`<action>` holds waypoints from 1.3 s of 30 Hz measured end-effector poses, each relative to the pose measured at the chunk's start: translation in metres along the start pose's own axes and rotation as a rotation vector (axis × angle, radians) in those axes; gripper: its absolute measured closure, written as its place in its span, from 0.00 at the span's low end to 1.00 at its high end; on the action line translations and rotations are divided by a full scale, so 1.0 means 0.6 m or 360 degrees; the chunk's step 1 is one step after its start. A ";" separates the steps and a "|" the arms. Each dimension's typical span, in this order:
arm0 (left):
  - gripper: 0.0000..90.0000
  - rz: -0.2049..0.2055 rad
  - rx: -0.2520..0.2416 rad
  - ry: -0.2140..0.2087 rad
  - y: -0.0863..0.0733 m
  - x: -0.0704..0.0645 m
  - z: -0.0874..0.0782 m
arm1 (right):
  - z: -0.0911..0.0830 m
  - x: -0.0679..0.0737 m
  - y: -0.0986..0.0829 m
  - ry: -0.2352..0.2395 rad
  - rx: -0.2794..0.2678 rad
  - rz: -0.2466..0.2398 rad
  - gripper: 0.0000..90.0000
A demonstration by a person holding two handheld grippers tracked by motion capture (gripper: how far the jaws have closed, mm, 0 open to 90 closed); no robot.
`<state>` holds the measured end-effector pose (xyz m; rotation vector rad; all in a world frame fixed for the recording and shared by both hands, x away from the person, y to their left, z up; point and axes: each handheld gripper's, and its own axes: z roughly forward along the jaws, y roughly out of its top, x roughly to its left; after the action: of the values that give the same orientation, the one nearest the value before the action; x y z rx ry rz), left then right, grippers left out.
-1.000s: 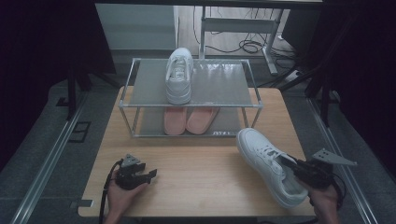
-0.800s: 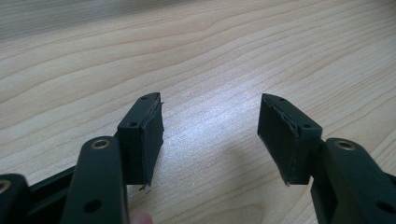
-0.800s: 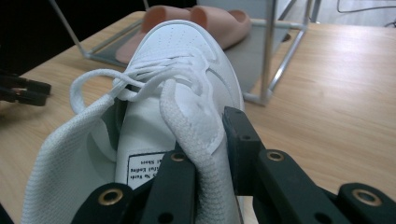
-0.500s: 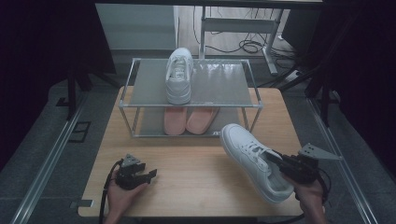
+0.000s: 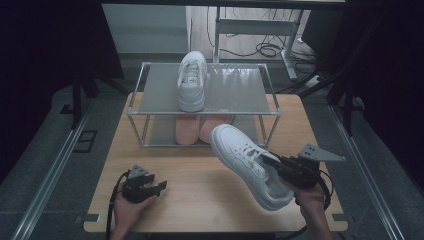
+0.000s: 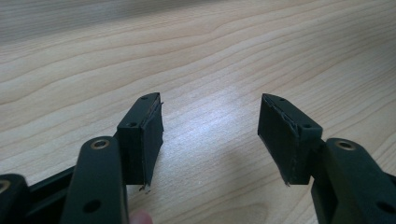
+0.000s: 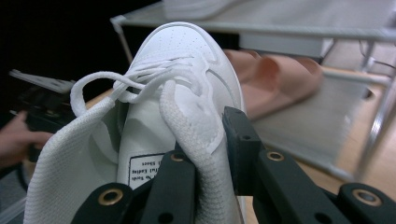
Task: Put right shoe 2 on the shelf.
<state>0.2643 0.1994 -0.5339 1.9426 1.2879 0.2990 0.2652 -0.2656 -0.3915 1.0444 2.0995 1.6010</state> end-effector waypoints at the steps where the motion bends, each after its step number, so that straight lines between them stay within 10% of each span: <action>1: 0.45 0.0000 -0.0001 0.0000 0.000 0.000 0.000 | 0.001 0.004 0.006 0.0017 -0.0009 -0.0005 0.91; 13: 0.45 -0.0002 -0.0002 -0.0002 0.000 0.000 -0.001 | 0.016 0.012 0.090 0.0053 -0.0117 0.0004 0.91; 39: 0.45 -0.0010 -0.0017 -0.0001 0.000 0.007 -0.005 | 0.121 -0.060 0.225 -0.0344 -0.0159 0.0186 0.90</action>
<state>0.2645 0.2043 -0.5324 1.9292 1.2894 0.3014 0.3844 -0.2241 -0.2976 1.2646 1.8299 1.5502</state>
